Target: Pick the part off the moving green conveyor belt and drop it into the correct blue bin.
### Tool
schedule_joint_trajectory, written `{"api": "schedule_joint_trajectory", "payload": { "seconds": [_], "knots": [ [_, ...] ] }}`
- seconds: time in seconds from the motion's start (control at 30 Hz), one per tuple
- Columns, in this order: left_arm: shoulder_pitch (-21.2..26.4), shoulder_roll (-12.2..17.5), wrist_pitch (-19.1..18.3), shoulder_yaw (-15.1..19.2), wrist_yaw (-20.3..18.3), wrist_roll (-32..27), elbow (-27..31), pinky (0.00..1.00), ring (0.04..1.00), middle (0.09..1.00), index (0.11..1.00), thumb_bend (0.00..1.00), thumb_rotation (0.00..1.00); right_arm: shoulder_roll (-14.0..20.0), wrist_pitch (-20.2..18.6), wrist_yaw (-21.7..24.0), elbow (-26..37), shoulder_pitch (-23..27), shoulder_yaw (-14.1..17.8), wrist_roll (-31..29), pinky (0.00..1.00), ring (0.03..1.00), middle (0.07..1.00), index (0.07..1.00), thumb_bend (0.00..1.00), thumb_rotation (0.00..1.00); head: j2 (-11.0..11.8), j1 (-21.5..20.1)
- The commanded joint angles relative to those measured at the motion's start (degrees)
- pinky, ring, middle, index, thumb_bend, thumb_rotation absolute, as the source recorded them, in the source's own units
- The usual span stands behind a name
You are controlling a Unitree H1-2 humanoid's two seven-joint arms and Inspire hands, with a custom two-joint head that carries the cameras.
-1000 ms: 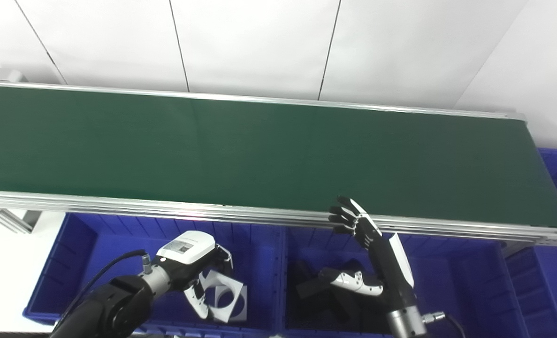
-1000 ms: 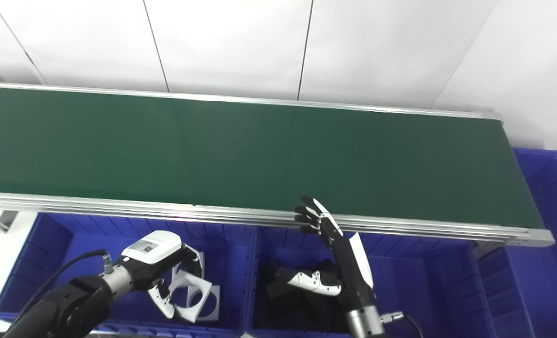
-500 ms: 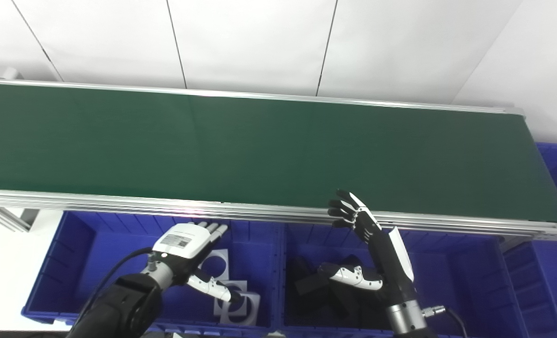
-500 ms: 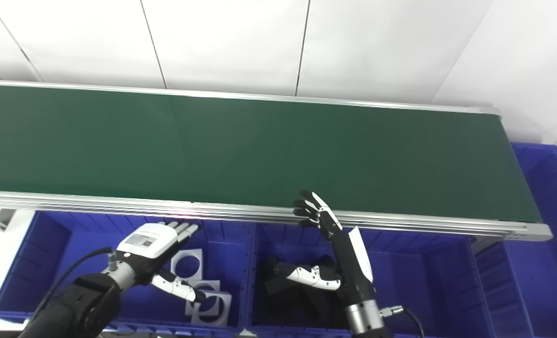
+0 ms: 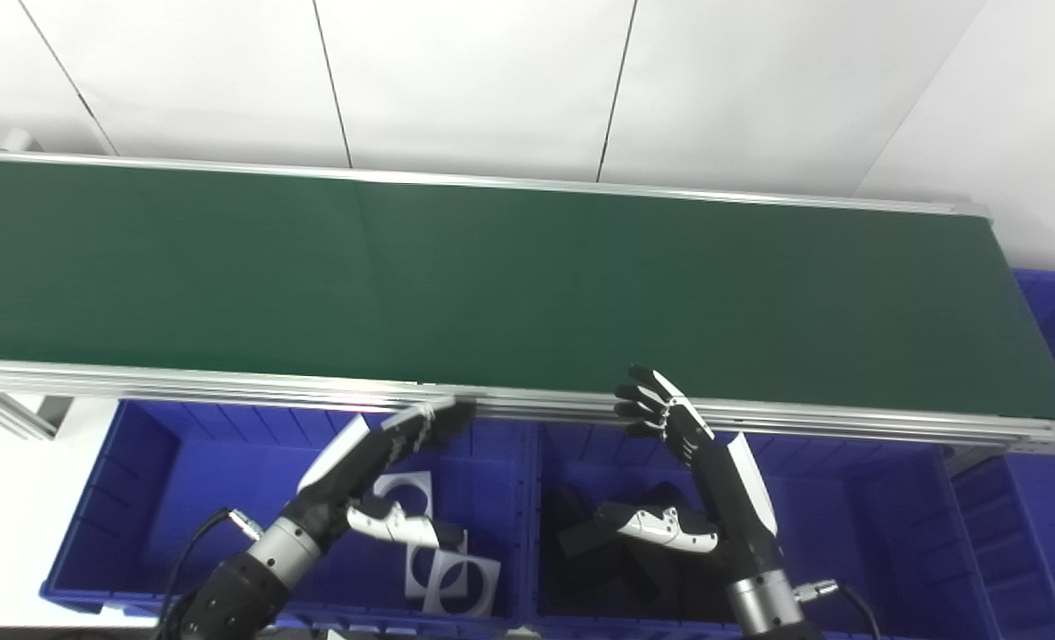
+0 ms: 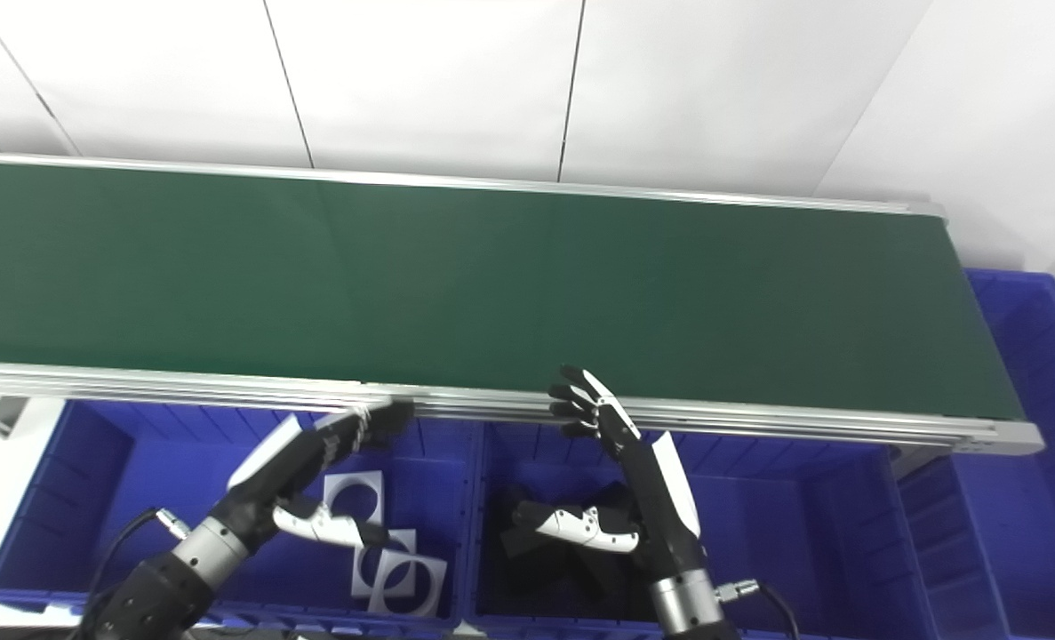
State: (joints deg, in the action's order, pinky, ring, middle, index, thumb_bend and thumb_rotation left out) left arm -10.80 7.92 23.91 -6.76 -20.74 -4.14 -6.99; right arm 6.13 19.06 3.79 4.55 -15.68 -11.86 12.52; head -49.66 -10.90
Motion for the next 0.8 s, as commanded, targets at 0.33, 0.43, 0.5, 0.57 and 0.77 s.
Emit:
{"api": "schedule_joint_trajectory", "payload": {
  "seconds": [0.33,0.43,0.5,0.57,0.77],
  "knots": [
    [0.5,-1.7,2.9,2.4,1.0,-4.7,-0.5,0.76,0.806,0.826,0.850,0.85,0.25,-0.5,-2.1,-0.2,2.4,-0.1,0.4,1.2,0.71,0.796,0.835,0.905,0.82,0.34,-0.1,0.1],
    [0.6,-2.0,2.8,2.7,1.6,-4.4,-0.7,0.76,0.812,0.834,0.850,0.84,0.25,-0.5,-2.9,-0.3,2.5,0.0,0.4,1.6,0.71,0.794,0.832,0.902,0.82,0.35,-0.2,0.2],
    [0.5,-2.1,2.7,2.7,2.0,-4.1,-0.6,0.77,0.817,0.837,0.850,0.84,0.25,-0.5,-3.1,-0.2,2.5,0.1,0.4,1.7,0.71,0.794,0.833,0.903,0.82,0.34,-0.2,0.2],
    [0.5,-2.1,2.6,2.8,2.2,-3.8,-0.5,0.77,0.819,0.837,0.848,0.84,0.24,-0.4,-3.3,-0.1,2.6,0.1,0.3,1.6,0.71,0.796,0.835,0.904,0.81,0.34,-0.3,0.2],
    [0.4,-2.0,2.4,2.5,2.8,-3.2,-0.3,0.77,0.816,0.831,0.837,0.84,0.22,-0.6,-3.7,-0.2,2.7,0.1,0.4,1.3,0.71,0.795,0.834,0.900,0.81,0.32,-0.5,0.0]
  ]
}}
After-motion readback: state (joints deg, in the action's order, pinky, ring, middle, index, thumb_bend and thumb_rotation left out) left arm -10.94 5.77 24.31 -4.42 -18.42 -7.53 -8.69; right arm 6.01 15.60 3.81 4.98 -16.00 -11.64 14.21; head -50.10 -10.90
